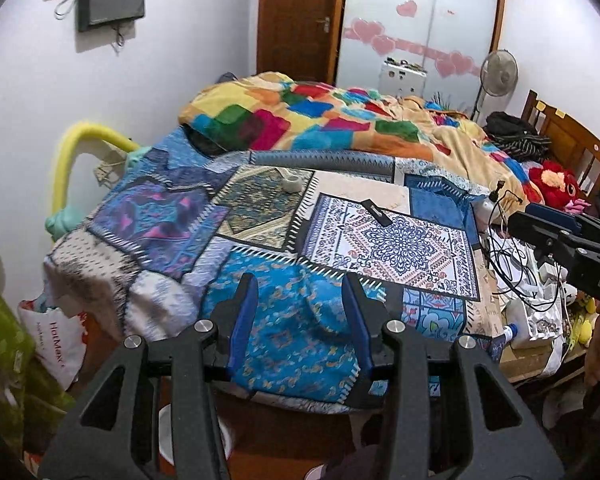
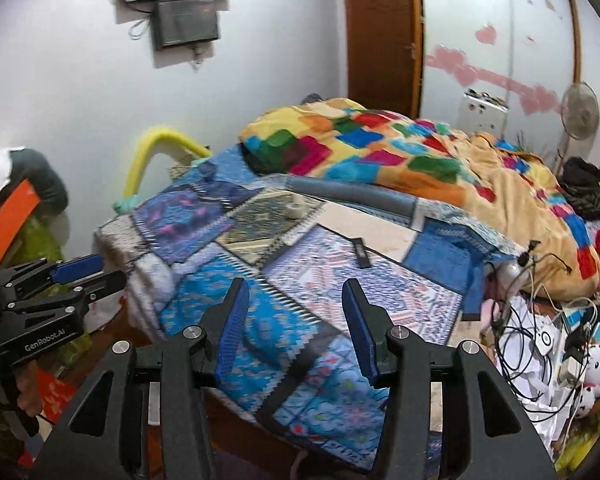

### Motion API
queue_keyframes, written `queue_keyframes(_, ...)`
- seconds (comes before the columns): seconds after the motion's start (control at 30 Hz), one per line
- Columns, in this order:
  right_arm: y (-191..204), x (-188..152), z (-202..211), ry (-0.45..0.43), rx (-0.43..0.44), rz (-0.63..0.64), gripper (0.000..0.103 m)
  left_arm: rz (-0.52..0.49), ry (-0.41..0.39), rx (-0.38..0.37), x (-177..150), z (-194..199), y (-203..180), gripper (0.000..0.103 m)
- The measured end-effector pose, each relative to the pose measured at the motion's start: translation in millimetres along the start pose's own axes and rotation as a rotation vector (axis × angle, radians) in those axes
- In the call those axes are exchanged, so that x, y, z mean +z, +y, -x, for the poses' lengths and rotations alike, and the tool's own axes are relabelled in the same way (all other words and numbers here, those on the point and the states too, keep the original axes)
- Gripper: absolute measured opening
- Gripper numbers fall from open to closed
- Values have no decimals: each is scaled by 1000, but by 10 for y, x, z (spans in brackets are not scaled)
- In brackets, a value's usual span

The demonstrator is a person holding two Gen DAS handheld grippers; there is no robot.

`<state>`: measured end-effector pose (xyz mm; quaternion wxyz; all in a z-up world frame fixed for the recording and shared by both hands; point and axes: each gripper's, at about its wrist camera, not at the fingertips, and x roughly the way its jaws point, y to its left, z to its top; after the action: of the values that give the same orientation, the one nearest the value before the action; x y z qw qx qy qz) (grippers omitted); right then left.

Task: Collect trash
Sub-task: 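Move both open tools back toward the black card and tape roll, then grasp the black card with the right tool while the left tool grasps the white tape roll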

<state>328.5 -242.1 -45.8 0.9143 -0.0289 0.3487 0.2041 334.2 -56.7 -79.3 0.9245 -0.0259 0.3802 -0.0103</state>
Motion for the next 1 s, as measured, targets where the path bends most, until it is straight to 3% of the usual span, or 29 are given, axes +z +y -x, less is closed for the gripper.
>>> queue_keyframes(0.4,-655,-49,-978,121,-50,-117,45,2,93,-35,183,-1167,-14,43)
queue_keyframes(0.67,-912,-81,-1848,210,0,-166,45,10,130,-61,364,-1887,43,43)
queue_keyframes(0.73,-937,-57,-2026,216,20,-164,45,-1,133,-58,431,-2037,44,44)
queue_keyframes(0.87,-924,38,-2372,210,9,-111,45,-7,145,-81,607,-2355,47,56)
queue_keyframes(1.0,-947,94,-2601,209,-8,-82,45,-27,147,-64,816,-2676,60,56)
